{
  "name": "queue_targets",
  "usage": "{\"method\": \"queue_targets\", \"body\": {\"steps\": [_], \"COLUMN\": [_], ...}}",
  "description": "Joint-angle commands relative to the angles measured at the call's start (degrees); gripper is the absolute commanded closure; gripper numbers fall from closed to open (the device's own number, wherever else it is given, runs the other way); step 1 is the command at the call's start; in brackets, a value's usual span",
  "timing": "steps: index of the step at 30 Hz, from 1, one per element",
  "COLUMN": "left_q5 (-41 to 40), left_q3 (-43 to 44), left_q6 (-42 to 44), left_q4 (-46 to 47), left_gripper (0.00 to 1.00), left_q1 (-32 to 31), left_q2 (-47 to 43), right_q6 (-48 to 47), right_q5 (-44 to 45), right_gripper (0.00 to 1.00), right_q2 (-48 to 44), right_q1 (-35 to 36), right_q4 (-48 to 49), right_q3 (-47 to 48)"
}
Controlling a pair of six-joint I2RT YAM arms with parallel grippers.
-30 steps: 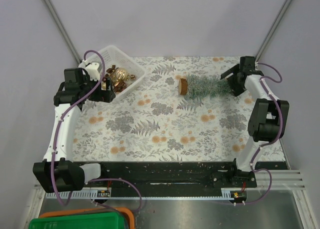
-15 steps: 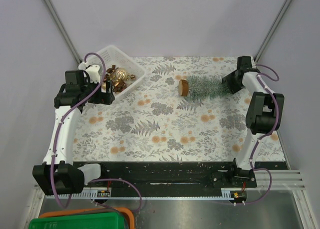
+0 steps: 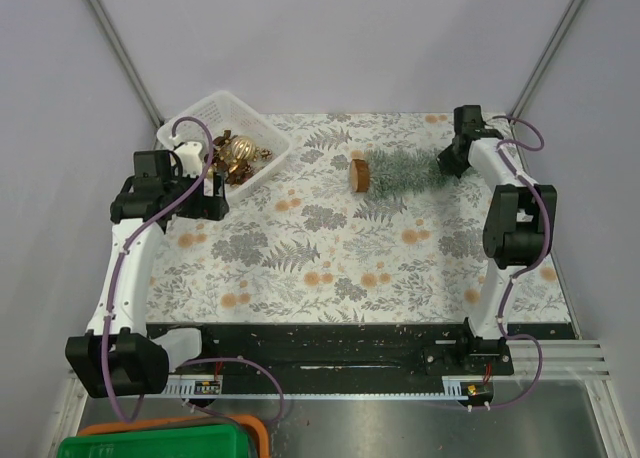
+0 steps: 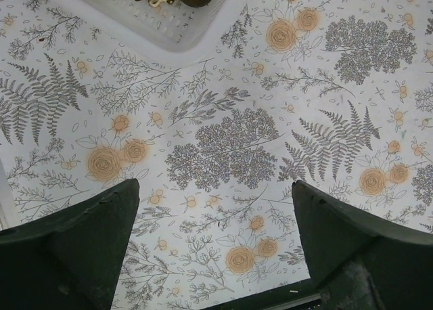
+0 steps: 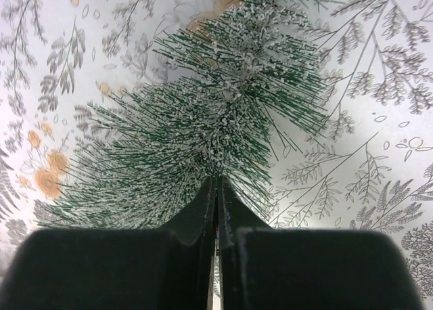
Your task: Decorate the small christmas tree
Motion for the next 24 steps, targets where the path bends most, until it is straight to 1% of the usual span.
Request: {"method": "queue_targets", "body": {"steps": [1,6,9,16,19,24], "left_q5": [-0.7,-0.7,-0.3,2.6,3.4,4.3], "left_q3": [-0.4,-0.7,-1.0,-0.3,0.4,0.8], "left_q6": [1.2,1.2,1.0,-0.1,-0.4,-1.1], "left_q4": [1.3,1.0,1.0,1.0,1.0,1.0], "left_gripper": [0.01,0.01,0.01,0.01,0.01,0.01], "left_q1": [-0.3,-0.2,-0.2,-0.3,-0.5,-1.1], "left_q2": [-3.4,-4.2,-4.3,-2.9,-2.2,-1.8], "right_q6": [-3.3,-7.5,-11.2,-17.7,-18.1,-18.5], "right_q5": [3.7,6.0,9.4,17.5,18.1,19.2], "right_gripper": [1.00,1.00,1.00,1.00,1.00,1.00], "right_q2": [-5.2,-10.3,-13.4,-24.9,-29.2,-34.7], "right_q1": [3.6,7.2,10.6,18.4,20.2,23.2], "right_q4": [0.6,2.1,3.6,10.8,12.7,13.8], "right_q3": [1.7,1.5,0.6,-10.8,-15.7,-20.6]}}
